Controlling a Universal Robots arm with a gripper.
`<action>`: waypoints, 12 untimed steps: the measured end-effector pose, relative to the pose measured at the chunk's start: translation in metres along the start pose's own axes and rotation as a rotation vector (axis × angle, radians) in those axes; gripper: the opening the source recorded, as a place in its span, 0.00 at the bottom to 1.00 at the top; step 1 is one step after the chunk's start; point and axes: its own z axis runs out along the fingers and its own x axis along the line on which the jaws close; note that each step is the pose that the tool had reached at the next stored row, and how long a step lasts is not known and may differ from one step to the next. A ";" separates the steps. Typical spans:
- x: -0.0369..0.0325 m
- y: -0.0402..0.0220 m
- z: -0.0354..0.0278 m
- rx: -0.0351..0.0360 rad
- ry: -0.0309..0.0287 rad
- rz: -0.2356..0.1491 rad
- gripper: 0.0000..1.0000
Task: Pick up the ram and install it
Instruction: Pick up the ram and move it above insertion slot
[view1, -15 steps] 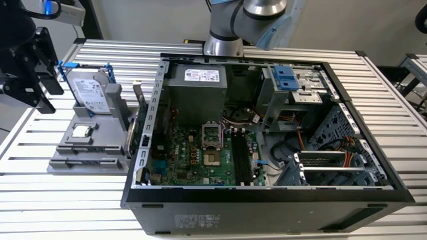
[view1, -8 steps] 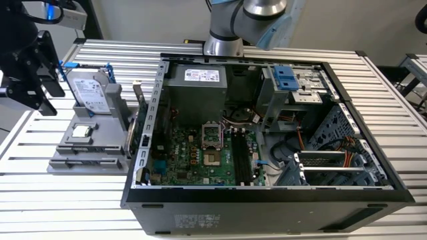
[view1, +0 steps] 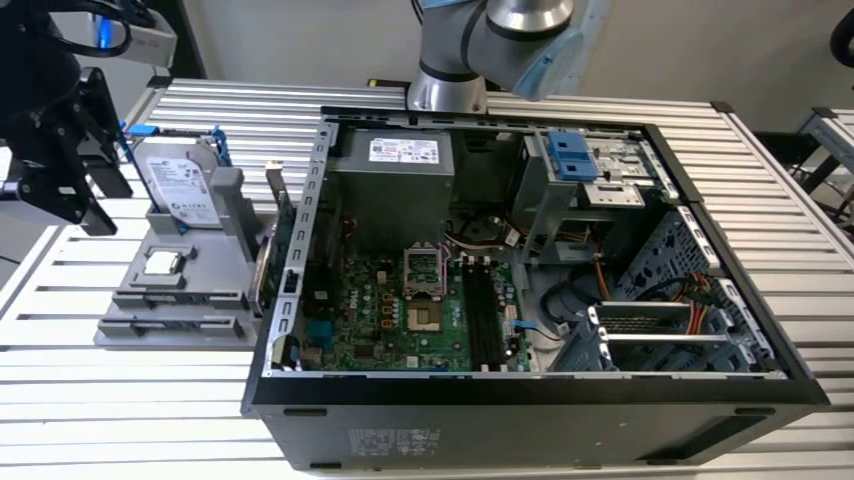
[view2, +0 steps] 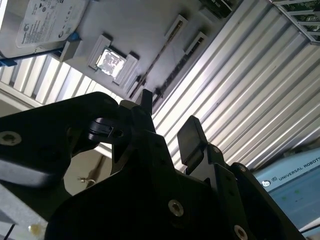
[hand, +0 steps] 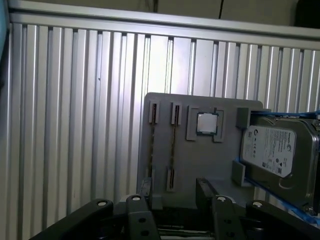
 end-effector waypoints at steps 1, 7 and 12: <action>0.0001 0.0000 0.0013 0.0001 -0.0001 0.000 1.00; 0.0002 0.0000 0.0033 0.0002 -0.0001 0.000 1.00; 0.0005 -0.0001 0.0068 0.0001 -0.0001 0.000 1.00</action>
